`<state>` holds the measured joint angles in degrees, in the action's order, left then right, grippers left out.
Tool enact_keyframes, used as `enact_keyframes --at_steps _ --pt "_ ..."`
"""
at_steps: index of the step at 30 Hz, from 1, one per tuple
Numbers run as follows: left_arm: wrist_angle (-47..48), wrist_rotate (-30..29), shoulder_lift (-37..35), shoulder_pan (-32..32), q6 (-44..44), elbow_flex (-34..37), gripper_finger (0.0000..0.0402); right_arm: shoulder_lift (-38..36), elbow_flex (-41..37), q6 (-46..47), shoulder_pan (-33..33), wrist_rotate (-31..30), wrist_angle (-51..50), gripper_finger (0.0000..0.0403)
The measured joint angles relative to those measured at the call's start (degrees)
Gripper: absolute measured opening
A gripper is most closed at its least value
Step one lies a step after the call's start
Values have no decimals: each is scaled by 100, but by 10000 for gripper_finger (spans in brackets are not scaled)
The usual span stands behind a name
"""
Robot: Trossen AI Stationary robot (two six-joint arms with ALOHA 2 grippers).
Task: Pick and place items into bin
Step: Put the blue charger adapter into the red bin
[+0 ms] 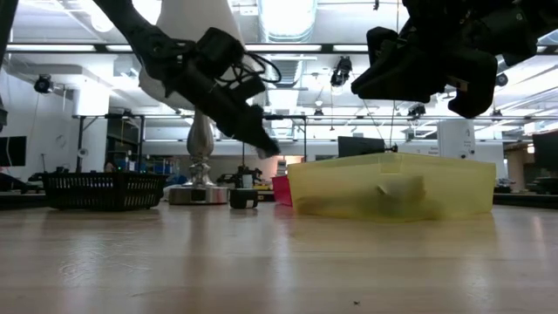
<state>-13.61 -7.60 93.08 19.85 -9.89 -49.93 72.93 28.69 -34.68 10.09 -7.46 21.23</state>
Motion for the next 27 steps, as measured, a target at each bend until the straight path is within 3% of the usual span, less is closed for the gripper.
enact_keyframes --at_steps 7,17,27 --pt "-666 250 92 -29 25 4 136 0 2 -2 0 0 0 57" --pt "-2227 284 885 -167 13 5 136 0 2 0 -1 0 0 57" --pt "-2688 75 1451 -154 4 -145 136 0 1 -1 -2 0 -2 57"
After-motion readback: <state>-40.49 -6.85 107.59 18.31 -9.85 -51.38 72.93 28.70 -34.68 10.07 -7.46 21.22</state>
